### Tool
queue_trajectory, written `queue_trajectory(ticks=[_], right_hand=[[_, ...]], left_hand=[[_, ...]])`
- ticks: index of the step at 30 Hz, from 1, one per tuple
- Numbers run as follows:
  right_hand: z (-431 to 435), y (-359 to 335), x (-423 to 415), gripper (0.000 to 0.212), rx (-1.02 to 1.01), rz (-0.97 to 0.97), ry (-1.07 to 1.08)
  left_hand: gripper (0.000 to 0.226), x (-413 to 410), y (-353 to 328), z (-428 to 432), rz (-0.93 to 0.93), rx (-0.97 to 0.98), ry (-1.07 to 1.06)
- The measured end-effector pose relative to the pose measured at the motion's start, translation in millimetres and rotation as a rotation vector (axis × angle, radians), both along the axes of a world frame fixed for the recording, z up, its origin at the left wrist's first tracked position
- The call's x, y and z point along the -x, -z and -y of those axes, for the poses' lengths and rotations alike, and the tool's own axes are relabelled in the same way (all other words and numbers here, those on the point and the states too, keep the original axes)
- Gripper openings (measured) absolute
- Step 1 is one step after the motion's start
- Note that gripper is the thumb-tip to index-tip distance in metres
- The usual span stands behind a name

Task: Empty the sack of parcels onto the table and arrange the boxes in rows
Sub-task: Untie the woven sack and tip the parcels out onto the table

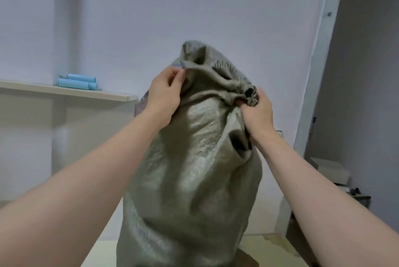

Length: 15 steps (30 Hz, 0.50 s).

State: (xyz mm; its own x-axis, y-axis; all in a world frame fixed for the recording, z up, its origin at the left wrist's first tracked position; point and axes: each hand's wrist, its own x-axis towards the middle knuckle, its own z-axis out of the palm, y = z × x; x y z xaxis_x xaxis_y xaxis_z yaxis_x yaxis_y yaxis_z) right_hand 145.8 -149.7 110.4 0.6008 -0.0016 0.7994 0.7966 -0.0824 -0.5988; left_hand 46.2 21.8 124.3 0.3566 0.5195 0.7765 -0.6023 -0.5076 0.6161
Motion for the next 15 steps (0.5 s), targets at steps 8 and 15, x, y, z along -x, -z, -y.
queue_trajectory(ticks=[8, 15], right_hand=[[-5.0, 18.5, 0.5, 0.028, -0.209, -0.007, -0.030], [6.8, 36.6, -12.3, 0.021, 0.145, -0.240, 0.017]], left_hand=[[0.021, 3.0, -1.0, 2.2, 0.024, -0.011, -0.008], [0.111, 30.2, 37.6, -5.9, -0.859, -0.374, -0.191]])
